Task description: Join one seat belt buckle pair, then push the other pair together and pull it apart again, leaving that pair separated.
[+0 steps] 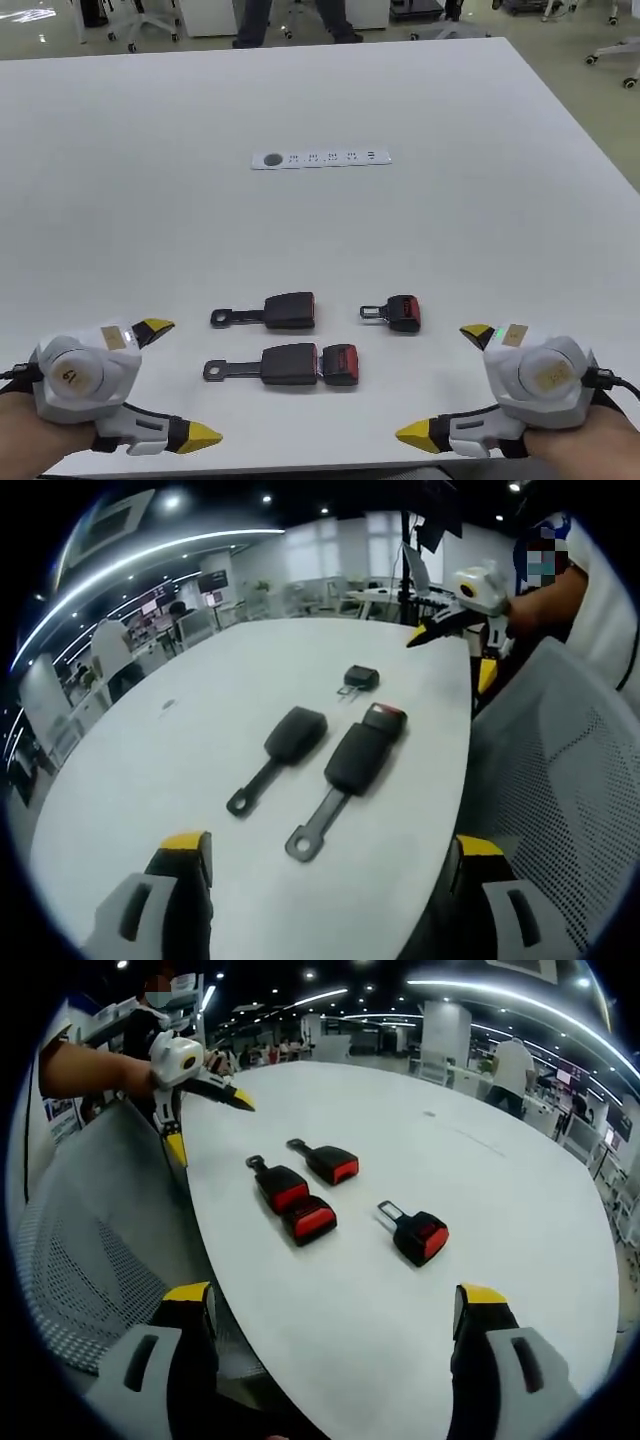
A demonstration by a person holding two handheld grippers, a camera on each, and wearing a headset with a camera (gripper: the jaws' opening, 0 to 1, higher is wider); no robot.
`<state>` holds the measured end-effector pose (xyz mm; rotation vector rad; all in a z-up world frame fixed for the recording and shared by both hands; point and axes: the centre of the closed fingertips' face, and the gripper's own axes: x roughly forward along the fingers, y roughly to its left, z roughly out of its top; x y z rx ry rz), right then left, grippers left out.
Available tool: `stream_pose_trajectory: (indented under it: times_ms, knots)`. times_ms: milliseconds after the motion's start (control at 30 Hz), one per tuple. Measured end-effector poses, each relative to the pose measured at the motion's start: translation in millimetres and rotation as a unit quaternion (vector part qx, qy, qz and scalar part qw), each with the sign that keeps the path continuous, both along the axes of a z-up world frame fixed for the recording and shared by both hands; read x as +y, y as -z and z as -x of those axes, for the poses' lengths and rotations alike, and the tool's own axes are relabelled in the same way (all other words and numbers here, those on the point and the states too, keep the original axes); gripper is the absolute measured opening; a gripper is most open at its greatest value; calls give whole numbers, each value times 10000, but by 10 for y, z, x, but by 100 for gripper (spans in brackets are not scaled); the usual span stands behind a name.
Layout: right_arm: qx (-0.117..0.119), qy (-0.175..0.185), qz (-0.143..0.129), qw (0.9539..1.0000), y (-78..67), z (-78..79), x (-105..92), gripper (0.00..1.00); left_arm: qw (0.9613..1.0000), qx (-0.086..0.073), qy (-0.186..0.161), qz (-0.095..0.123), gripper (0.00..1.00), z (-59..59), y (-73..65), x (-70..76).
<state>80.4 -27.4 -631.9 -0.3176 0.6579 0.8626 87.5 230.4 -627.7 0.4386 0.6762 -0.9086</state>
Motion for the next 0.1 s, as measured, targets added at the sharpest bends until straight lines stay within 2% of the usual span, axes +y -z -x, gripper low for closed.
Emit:
stream_pose_trajectory:
  times_ms: [100]
  knots:
    - [-18, 6, 14, 10000, -8, -9, -15, 100, 10000, 9, -43, 3, 100, -1, 30, 55]
